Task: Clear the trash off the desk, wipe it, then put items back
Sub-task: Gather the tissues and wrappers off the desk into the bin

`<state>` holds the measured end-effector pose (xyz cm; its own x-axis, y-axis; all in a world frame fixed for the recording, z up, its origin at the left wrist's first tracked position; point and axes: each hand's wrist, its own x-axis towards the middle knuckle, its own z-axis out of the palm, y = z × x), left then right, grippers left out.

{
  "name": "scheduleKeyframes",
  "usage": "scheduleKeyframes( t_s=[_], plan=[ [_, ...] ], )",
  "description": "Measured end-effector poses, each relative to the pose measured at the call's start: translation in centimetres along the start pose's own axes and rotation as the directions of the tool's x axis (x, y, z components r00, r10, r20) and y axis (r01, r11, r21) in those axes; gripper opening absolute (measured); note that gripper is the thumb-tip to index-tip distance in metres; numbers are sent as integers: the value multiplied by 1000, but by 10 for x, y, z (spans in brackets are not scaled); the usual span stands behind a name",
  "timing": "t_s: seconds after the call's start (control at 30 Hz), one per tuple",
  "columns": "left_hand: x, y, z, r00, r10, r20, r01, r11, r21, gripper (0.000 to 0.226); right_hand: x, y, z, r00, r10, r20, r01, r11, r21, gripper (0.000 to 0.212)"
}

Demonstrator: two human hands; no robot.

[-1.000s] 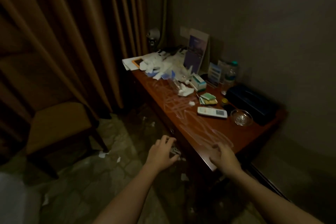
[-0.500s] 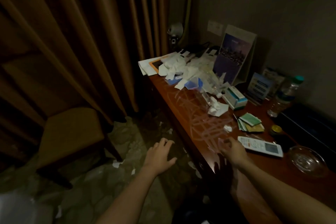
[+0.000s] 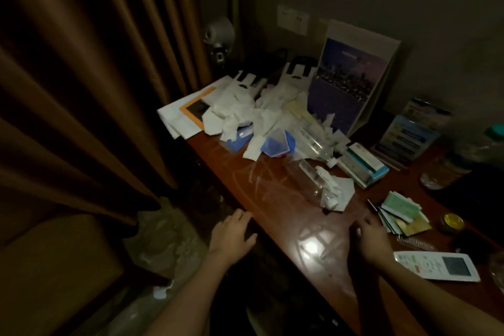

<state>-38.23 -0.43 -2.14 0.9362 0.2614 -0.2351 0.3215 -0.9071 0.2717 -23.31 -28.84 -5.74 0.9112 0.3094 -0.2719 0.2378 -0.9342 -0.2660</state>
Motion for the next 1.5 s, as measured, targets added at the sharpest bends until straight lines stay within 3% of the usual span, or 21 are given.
scheduleKeyframes(
  t_s=[0.13, 0.23, 0.3, 0.5, 0.63, 0.77, 0.83, 0.97, 1.07, 1.3, 1.4, 1.5],
  plan=[
    [70, -14, -4, 993, 111, 40, -110, 993, -33, 42, 11, -17, 4, 981, 193, -15, -184, 954, 236, 11],
    [121, -33, -14, 969, 244, 30, -244, 970, -11, 40, 27, -37, -4, 906, 407, -118, -326, 847, 419, 10],
    [153, -46, -21, 949, 315, 29, -314, 949, -34, 36, 42, -53, -12, 867, 460, -192, -338, 825, 453, 8],
    [221, -69, -45, 864, 500, 55, -500, 866, -8, 33, 104, -75, -27, 864, 452, -220, -343, 850, 399, 7],
    [242, -76, -47, 834, 546, 83, -547, 837, -17, 33, 123, -70, -17, 889, 457, -26, -440, 868, 232, 5],
    [258, -68, -52, 841, 539, 38, -539, 842, -24, 32, 126, -82, -16, 871, 431, 236, -445, 895, 9, 20],
    [259, -61, -53, 840, 541, 42, -540, 841, -26, 31, 122, -88, -6, 906, 374, 198, -370, 927, -61, 19],
    [271, -41, -53, 857, 515, 27, -514, 857, -44, 31, 126, -83, -4, 965, 253, 71, -259, 962, 90, 5],
    [274, -33, -48, 869, 492, 59, -492, 870, -15, 30, 121, -77, -3, 966, 249, 65, -257, 947, 191, 21],
    [276, -36, -47, 877, 480, 24, -480, 876, 34, 30, 101, -78, 10, 902, 429, -38, -351, 783, 513, 23],
    [282, -46, -49, 887, 460, 26, -461, 888, 2, 32, 97, -87, 12, 868, 494, -42, -372, 705, 603, 41],
    [296, -58, -48, 858, 513, 0, -513, 858, -8, 32, 97, -106, 3, 839, 533, -115, -369, 710, 600, 21]
  ],
)
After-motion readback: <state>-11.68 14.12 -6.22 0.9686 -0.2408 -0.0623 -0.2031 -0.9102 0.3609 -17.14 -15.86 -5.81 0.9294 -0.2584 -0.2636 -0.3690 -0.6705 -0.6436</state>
